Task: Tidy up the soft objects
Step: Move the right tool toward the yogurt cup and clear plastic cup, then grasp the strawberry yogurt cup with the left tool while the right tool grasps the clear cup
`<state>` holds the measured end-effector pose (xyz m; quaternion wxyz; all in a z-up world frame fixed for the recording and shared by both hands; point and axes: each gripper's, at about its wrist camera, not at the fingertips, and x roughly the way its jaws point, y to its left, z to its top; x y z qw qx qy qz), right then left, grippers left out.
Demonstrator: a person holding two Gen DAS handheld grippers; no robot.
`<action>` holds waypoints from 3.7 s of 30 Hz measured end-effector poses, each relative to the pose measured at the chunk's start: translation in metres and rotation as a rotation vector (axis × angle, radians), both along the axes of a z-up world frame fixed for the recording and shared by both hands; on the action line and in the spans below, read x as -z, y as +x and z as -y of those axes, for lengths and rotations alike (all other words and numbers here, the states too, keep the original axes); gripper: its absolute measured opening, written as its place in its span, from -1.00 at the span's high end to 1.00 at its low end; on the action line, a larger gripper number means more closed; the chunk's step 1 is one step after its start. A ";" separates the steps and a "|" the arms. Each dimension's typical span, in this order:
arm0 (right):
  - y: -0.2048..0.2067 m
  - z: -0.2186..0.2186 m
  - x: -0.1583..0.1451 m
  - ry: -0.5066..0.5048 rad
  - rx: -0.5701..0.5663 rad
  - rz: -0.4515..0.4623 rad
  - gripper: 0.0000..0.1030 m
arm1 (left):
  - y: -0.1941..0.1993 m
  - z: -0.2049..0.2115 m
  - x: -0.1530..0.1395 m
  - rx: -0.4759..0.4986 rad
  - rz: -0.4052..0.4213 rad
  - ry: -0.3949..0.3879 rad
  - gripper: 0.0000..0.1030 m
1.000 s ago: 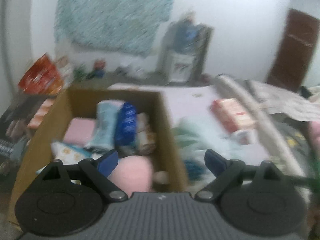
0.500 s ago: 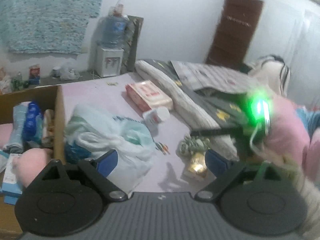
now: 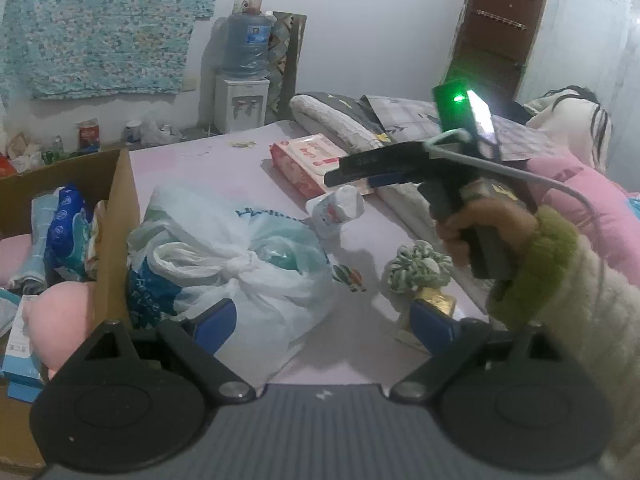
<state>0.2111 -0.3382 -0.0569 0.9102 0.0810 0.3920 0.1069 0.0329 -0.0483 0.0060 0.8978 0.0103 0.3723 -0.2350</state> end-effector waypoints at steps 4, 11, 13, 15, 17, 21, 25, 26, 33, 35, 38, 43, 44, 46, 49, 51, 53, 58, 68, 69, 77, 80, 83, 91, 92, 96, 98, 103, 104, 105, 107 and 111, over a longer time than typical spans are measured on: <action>0.000 0.005 0.004 -0.028 0.019 0.003 0.52 | 0.006 -0.003 0.002 -0.002 -0.011 -0.020 -0.83; -0.037 0.027 0.030 -0.028 0.031 -0.101 0.66 | 0.017 0.002 0.010 0.025 -0.032 -0.037 -0.83; -0.045 0.033 0.033 -0.015 0.040 -0.120 0.65 | 0.018 0.003 0.013 0.033 -0.041 -0.041 -0.83; -0.047 0.038 0.026 0.005 0.054 -0.098 0.62 | 0.019 0.004 0.015 0.037 -0.045 -0.041 -0.83; -0.039 0.038 0.012 0.020 0.059 -0.050 0.62 | 0.020 0.005 0.018 0.039 -0.050 -0.037 -0.83; -0.011 0.019 -0.006 -0.003 0.018 0.013 0.61 | 0.021 0.005 0.020 0.027 -0.060 -0.031 -0.83; 0.019 0.001 0.002 -0.002 -0.025 0.001 0.61 | 0.021 0.001 0.019 0.008 -0.060 -0.028 -0.83; 0.024 -0.002 0.006 -0.001 -0.036 -0.015 0.61 | 0.021 0.000 0.018 0.005 -0.059 -0.027 -0.83; -0.008 0.002 0.014 0.016 -0.094 -0.068 0.58 | 0.024 -0.005 0.019 0.006 -0.057 -0.035 -0.83; -0.023 0.003 0.016 -0.001 -0.110 -0.091 0.58 | 0.025 -0.004 0.020 0.011 -0.060 -0.039 -0.83; -0.036 0.007 0.012 -0.002 -0.114 -0.099 0.54 | 0.026 -0.004 0.023 0.020 -0.067 -0.046 -0.83; -0.018 0.020 0.006 0.032 -0.041 -0.111 -0.27 | 0.026 -0.004 0.024 0.017 -0.073 -0.052 -0.83; -0.010 0.020 0.007 0.040 -0.041 -0.131 -0.47 | 0.025 -0.005 0.024 0.015 -0.074 -0.054 -0.83; 0.010 0.018 0.015 0.059 -0.055 -0.201 -0.64 | 0.024 -0.007 0.023 0.010 -0.074 -0.058 -0.83; 0.038 0.011 0.033 0.078 -0.077 -0.340 -0.72 | 0.022 -0.011 0.022 0.001 -0.077 -0.065 -0.83; 0.049 0.006 0.045 0.062 -0.082 -0.398 -0.72 | 0.022 -0.012 0.021 -0.003 -0.079 -0.067 -0.83; 0.054 0.001 0.052 0.025 -0.094 -0.423 -0.72 | 0.021 -0.014 0.020 -0.004 -0.079 -0.067 -0.83; 0.055 0.007 0.057 0.073 -0.058 -0.402 -0.41 | 0.021 -0.016 0.020 -0.012 -0.085 -0.074 -0.83; 0.010 0.011 0.029 0.065 -0.106 -0.103 0.22 | 0.022 -0.011 0.022 -0.013 -0.090 -0.070 -0.83; 0.008 0.012 0.029 0.068 -0.102 -0.105 0.21 | 0.022 -0.010 0.022 -0.011 -0.090 -0.069 -0.83; -0.002 0.029 0.024 0.160 -0.049 -0.105 0.18 | 0.019 -0.004 0.019 0.002 -0.077 -0.044 -0.83; -0.017 0.041 0.011 0.238 0.013 -0.075 0.11 | 0.022 0.000 0.009 0.017 -0.048 -0.009 -0.83; -0.044 0.049 0.000 0.260 0.055 -0.028 0.00 | 0.029 0.006 -0.011 0.042 0.010 0.045 -0.83; -0.112 0.049 -0.004 0.251 0.103 0.032 -0.24 | 0.112 0.061 -0.044 0.126 -0.057 0.106 -0.88; -0.118 0.048 -0.003 0.257 0.096 0.037 -0.25 | 0.130 0.073 -0.042 0.141 -0.081 0.110 -0.93; -0.130 0.043 -0.001 0.269 0.086 0.061 -0.29 | 0.198 0.118 -0.014 0.165 -0.242 0.126 -0.93; -0.134 0.045 -0.001 0.286 0.090 0.068 -0.32 | 0.227 0.139 0.011 0.147 -0.308 0.164 -0.93; -0.141 0.050 -0.001 0.306 0.097 0.073 -0.36 | 0.279 0.178 0.075 0.107 -0.427 0.305 -0.93; -0.142 0.051 0.000 0.309 0.099 0.075 -0.37 | 0.287 0.180 0.083 0.087 -0.444 0.322 -0.92; -0.142 0.052 0.000 0.312 0.097 0.075 -0.38 | 0.294 0.181 0.092 0.065 -0.461 0.329 -0.89; -0.144 0.056 0.001 0.321 0.102 0.075 -0.40 | 0.305 0.180 0.102 0.038 -0.483 0.313 -0.85; -0.146 0.061 0.003 0.328 0.119 0.072 -0.43 | 0.311 0.177 0.117 0.032 -0.526 0.297 -0.33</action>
